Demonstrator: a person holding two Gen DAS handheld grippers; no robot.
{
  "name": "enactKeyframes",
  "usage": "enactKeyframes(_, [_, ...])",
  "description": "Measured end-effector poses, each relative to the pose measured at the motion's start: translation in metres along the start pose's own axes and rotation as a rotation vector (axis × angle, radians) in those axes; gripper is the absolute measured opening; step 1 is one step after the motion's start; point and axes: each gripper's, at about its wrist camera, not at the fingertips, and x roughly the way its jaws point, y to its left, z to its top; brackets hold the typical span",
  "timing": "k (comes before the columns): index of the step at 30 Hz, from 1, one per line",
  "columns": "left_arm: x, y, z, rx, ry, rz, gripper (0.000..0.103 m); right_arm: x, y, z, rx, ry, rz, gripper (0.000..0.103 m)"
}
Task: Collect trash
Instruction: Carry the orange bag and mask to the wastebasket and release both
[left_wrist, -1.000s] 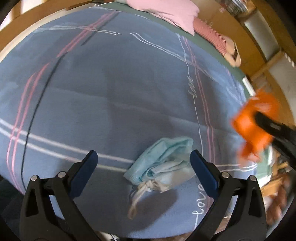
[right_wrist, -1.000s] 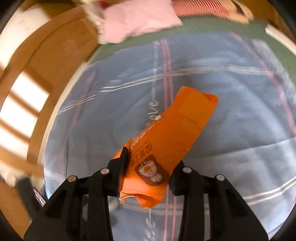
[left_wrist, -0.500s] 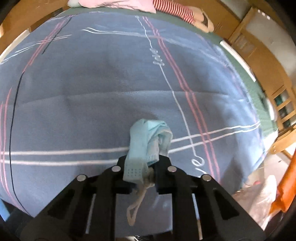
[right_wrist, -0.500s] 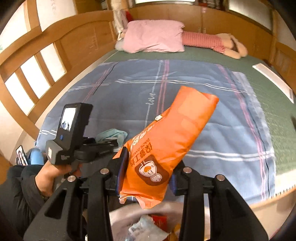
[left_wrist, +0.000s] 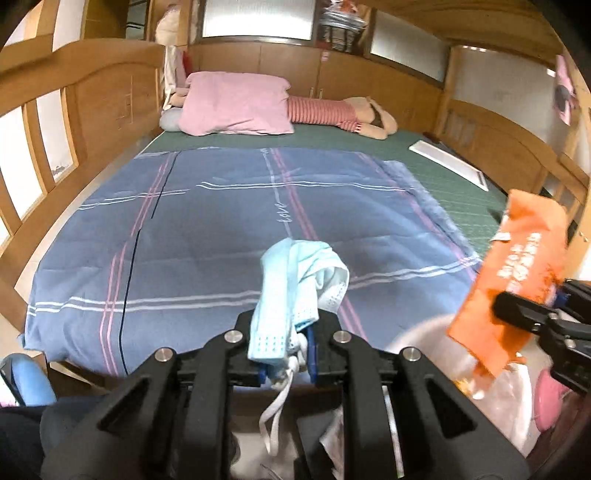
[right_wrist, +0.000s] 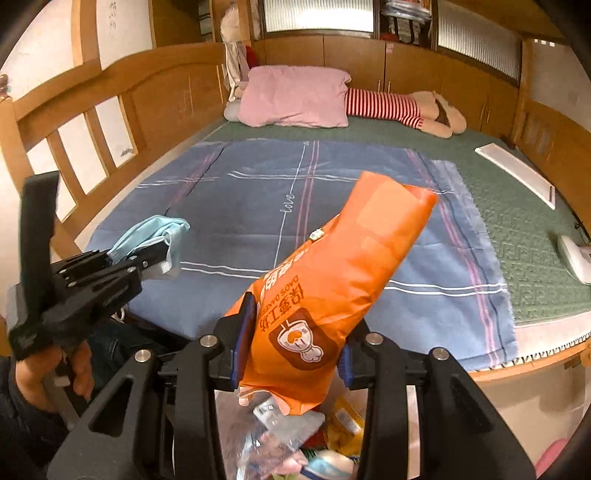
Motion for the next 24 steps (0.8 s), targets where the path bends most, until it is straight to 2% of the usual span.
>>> enactKeyframes(3, [-0.026, -0.013, -0.008, 0.010, -0.009, -0.016, 0.016, -0.010, -0.007, -0.014, 0.032, 0.028, 0.032, 0.039])
enactKeyframes(6, [-0.050, -0.031, -0.018, 0.049, -0.034, -0.016, 0.016, -0.023, -0.014, -0.028, 0.044, 0.036, 0.002, 0.039])
enactKeyframes(12, [-0.074, -0.060, -0.034, 0.115, -0.053, -0.048, 0.016, -0.061, -0.026, -0.051, 0.097, -0.017, 0.019, 0.039])
enactKeyframes(19, [-0.057, -0.090, -0.050, 0.195, 0.006, -0.081, 0.016, -0.063, -0.040, -0.067, 0.109, 0.021, 0.002, 0.039])
enactKeyframes(24, [-0.031, -0.105, -0.068, 0.237, 0.104, -0.142, 0.016, -0.054, -0.047, -0.079, 0.139, 0.086, -0.025, 0.040])
